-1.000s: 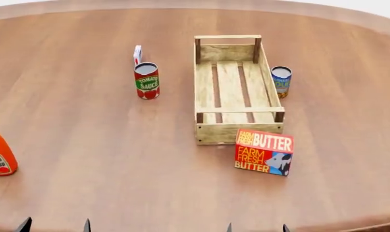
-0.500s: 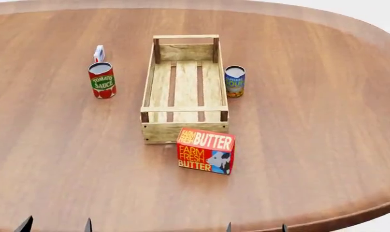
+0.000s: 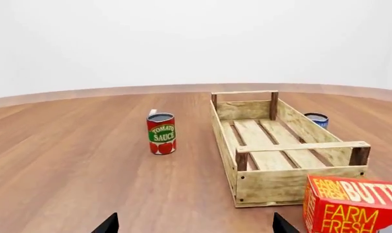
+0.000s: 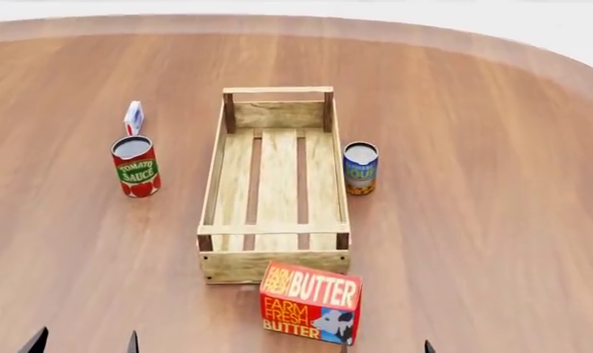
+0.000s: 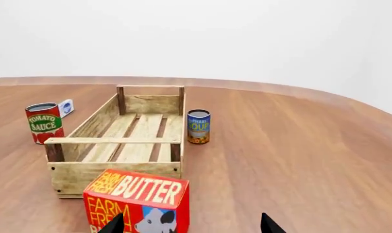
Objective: Pick up the butter and put it in the tray.
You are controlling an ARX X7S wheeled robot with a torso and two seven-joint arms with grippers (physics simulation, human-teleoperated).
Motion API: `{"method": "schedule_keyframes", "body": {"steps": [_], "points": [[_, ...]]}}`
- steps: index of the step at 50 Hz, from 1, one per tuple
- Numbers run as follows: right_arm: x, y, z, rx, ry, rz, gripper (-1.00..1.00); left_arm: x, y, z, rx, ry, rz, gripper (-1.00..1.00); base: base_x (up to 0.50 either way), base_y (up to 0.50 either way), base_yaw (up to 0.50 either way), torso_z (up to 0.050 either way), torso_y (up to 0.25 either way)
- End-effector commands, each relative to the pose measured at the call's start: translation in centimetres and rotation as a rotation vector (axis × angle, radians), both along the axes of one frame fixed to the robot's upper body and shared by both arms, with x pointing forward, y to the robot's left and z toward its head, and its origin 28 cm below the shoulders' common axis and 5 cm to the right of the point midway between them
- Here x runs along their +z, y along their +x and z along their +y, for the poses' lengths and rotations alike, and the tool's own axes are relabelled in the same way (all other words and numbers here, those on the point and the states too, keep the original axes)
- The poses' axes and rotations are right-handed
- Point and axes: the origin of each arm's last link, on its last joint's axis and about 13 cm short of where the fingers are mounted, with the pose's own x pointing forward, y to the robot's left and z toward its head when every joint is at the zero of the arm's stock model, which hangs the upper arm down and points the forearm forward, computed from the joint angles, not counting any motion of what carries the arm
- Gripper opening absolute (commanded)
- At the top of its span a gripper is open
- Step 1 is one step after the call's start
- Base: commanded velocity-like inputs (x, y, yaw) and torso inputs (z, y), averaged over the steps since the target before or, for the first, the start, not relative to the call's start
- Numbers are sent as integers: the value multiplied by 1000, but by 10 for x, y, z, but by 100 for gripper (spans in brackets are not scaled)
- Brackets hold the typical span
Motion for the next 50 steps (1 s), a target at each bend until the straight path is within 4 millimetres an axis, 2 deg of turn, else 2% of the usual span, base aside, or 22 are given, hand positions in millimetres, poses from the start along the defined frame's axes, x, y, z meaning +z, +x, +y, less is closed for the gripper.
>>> {"method": "schedule_keyframes", "body": {"steps": [1, 34, 44, 50], "points": [[1, 0, 0, 1, -7, -4, 100, 0, -1, 0, 2, 4, -3, 100, 500, 0, 0, 0, 0], [3, -1, 2, 14, -3, -8, 100, 3, -1, 0, 0, 12, -8, 100, 500, 0, 0, 0, 0], [3, 0, 1, 3, 13, 19, 100, 1, -2, 0, -1, 10, -5, 100, 0, 0, 0, 0, 0], [11, 2, 0, 17, 33, 80, 100, 4, -3, 0, 0, 10, -8, 100, 0, 0, 0, 0, 0]]}}
